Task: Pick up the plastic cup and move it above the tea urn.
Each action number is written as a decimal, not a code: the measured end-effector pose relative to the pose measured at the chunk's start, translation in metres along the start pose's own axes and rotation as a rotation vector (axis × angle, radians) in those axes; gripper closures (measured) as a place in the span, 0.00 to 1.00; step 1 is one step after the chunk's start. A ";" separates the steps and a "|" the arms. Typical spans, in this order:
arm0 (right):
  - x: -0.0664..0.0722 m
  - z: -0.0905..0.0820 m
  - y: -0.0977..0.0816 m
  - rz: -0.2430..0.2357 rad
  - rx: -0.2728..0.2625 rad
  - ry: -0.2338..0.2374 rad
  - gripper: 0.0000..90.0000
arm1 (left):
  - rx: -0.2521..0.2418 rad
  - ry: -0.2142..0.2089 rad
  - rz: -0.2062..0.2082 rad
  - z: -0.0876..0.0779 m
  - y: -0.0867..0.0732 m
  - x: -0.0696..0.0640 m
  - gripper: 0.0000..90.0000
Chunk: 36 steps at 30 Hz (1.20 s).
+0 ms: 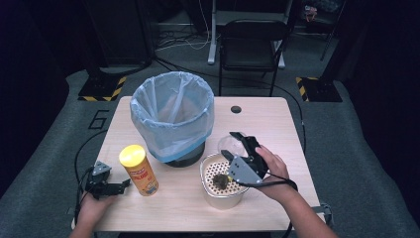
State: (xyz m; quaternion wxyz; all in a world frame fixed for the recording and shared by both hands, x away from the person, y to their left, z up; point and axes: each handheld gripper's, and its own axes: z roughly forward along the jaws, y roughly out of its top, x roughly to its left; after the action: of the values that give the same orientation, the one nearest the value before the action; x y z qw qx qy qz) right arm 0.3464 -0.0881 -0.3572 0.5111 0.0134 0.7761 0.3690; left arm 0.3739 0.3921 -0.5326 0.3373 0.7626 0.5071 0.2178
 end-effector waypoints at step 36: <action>-0.053 0.014 -0.008 0.847 -0.175 0.289 0.40 | 0.000 0.000 0.000 0.000 0.000 0.000 0.04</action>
State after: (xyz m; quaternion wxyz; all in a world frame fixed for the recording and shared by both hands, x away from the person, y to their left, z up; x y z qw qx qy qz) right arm 0.3854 -0.1074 -0.3234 0.2007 0.2347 0.7316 0.6078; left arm 0.3739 0.3921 -0.5326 0.3374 0.7627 0.5070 0.2178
